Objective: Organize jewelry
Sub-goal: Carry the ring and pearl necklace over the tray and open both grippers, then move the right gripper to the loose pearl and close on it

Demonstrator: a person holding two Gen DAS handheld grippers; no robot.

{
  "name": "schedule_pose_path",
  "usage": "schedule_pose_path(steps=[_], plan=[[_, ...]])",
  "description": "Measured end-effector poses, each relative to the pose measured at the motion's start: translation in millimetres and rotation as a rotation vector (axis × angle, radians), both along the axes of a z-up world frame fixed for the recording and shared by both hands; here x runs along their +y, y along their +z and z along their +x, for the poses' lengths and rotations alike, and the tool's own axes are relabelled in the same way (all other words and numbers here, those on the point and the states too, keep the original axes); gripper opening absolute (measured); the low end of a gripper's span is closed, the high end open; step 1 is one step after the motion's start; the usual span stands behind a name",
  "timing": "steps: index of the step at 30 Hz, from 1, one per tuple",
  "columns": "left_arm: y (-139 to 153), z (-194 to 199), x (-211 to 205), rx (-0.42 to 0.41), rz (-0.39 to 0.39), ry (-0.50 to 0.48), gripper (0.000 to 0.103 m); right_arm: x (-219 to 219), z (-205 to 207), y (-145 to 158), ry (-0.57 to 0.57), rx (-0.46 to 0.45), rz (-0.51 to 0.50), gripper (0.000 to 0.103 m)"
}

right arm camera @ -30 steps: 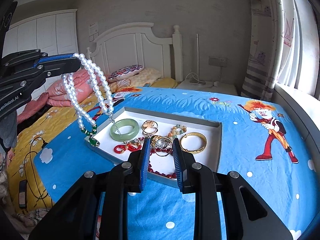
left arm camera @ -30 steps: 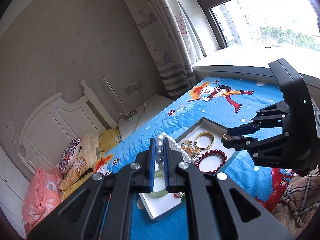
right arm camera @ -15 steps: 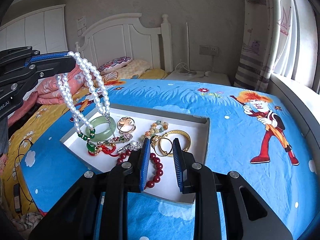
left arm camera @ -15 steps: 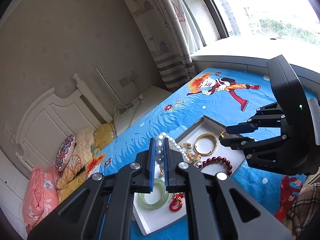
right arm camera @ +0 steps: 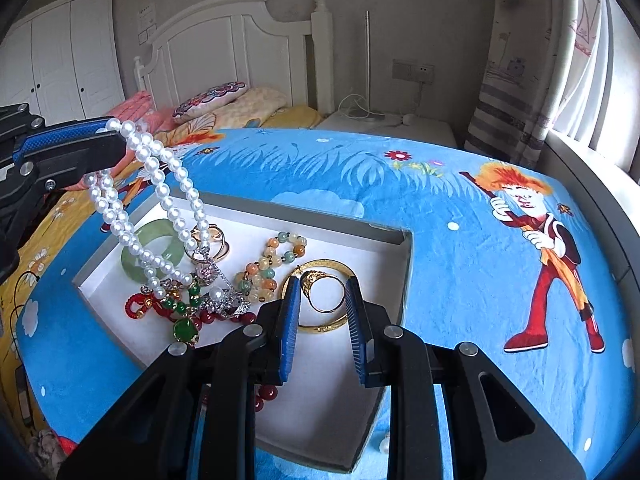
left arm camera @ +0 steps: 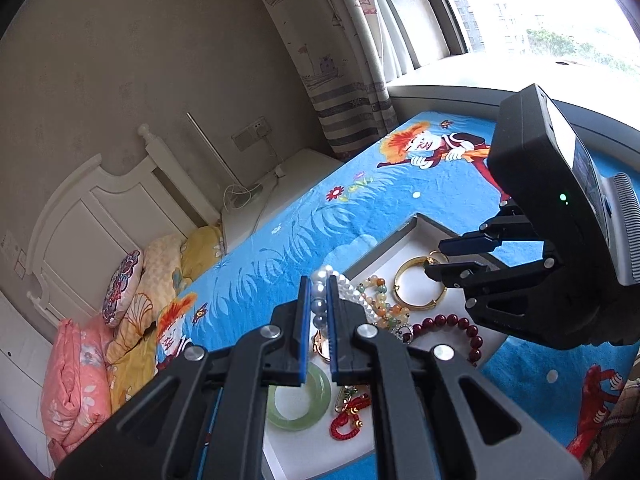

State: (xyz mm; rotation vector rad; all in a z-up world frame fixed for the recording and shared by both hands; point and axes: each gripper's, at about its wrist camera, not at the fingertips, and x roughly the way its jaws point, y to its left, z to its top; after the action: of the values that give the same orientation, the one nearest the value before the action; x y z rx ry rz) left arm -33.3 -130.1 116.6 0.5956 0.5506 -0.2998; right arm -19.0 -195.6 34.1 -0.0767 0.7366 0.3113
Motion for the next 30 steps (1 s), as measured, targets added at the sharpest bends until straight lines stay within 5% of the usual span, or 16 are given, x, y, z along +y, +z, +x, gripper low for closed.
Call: schedule_pose_path(steps=[4,7,12,30], plan=[[-5,9,6,0.032,-0.007,0.014,0.017,5,15,-5,-0.013,0.021,-0.019,0.024],[-5,7,11,0.014,-0.011,0.026,0.043,2,18,-5,-0.022,0.026,0.002,0.025],[-5,2,18,-0.003,-0.005,0.034,0.068,-11,7,4,-0.022,-0.006,0.048,0.046],[-7,-23,25,-0.046,-0.045,0.028,0.087,-80,-28,21,-0.12,-0.062,0.148,0.053]])
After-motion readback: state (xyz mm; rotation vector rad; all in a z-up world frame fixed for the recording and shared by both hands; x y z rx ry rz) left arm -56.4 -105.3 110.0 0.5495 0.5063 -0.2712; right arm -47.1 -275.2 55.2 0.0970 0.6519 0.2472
